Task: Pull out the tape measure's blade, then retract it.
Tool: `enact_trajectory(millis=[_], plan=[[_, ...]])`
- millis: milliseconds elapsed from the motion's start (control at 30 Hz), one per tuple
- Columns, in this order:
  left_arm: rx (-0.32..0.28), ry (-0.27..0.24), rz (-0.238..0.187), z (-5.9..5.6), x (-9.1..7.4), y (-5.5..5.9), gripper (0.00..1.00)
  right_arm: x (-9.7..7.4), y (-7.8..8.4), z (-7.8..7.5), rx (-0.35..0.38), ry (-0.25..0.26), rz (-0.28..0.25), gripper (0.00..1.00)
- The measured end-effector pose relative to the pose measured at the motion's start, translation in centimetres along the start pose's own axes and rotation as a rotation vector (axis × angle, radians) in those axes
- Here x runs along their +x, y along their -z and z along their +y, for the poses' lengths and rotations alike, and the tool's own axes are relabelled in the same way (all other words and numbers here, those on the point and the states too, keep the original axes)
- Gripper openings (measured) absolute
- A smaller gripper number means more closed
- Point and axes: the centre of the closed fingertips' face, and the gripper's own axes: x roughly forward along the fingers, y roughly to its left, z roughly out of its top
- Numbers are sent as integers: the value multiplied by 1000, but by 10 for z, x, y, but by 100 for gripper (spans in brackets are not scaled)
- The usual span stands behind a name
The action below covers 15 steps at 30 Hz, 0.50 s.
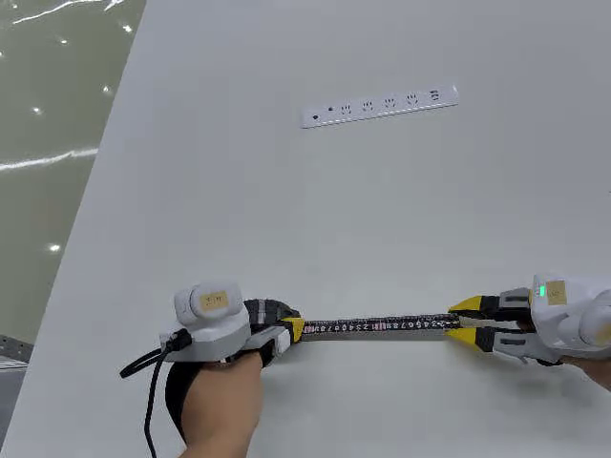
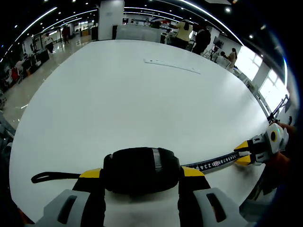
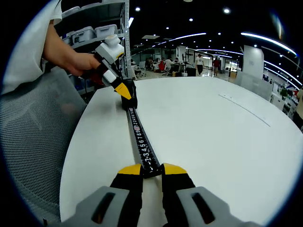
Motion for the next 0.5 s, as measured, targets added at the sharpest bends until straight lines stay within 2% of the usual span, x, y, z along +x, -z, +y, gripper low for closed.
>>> enact_trajectory(millis=[367,500], plan=[[-5,5,2,0,0,0,59,13,-10,5,11,-36,-28,13],[-5,6,2,0,0,0,59,16,-8,5,14,-46,-27,13]])
